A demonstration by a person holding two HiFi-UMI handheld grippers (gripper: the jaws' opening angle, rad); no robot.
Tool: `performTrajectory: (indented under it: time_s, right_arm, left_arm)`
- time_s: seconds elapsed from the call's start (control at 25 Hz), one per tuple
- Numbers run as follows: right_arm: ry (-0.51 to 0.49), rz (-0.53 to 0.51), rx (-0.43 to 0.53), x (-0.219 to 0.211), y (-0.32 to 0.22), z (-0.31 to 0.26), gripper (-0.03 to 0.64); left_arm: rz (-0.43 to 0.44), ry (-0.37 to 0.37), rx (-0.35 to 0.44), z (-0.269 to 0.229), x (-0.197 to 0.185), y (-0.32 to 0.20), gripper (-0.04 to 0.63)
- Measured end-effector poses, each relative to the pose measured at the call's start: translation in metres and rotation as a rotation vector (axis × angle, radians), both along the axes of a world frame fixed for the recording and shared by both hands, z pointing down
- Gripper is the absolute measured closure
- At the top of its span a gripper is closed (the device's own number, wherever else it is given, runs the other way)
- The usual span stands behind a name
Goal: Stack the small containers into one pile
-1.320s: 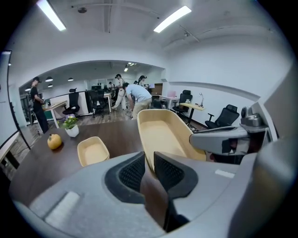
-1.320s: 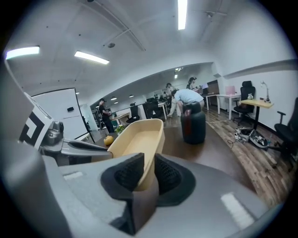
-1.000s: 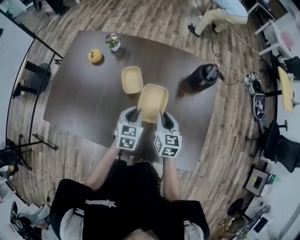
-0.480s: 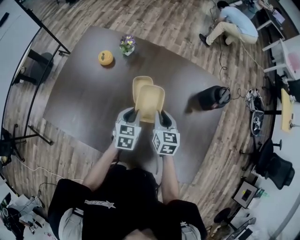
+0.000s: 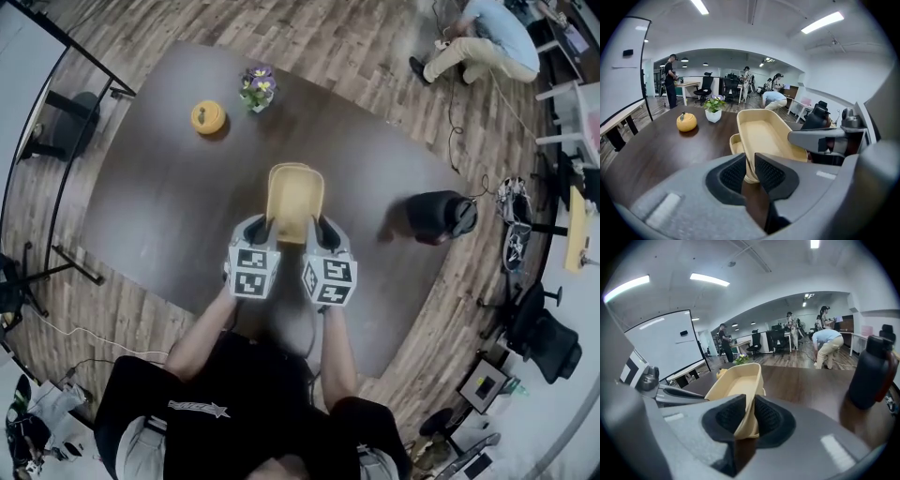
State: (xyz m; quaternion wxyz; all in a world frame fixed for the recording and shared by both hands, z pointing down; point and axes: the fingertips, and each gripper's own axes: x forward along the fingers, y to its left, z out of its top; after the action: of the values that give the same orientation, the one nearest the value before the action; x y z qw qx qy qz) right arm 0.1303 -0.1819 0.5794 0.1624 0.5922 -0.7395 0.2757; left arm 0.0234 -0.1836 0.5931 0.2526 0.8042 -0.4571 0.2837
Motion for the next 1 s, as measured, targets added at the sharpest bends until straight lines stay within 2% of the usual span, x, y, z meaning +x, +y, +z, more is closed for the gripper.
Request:
performTrajectory:
  time_s: [0.44,0.84,1.0]
  right_arm:
    - [0.008,-0.013,-0.07,0.002,-0.031,0.039,0.563]
    - [0.012,-0.019,-0.12,0.007,-0.039,0.067,0.563]
    - [0.022,-0.014,-0.127,0.008,-0.039,0.074,0.563]
  left_arm:
    - [-0.015,-0.023,-0.136,0.044,0.005,-0.013,0.514]
    - [-0.023,-0.046,-0.179,0.059,0.011,-0.011,0.499]
    - [-0.028,-0.041,-0.152,0.06,0.011,-0.014,0.492]
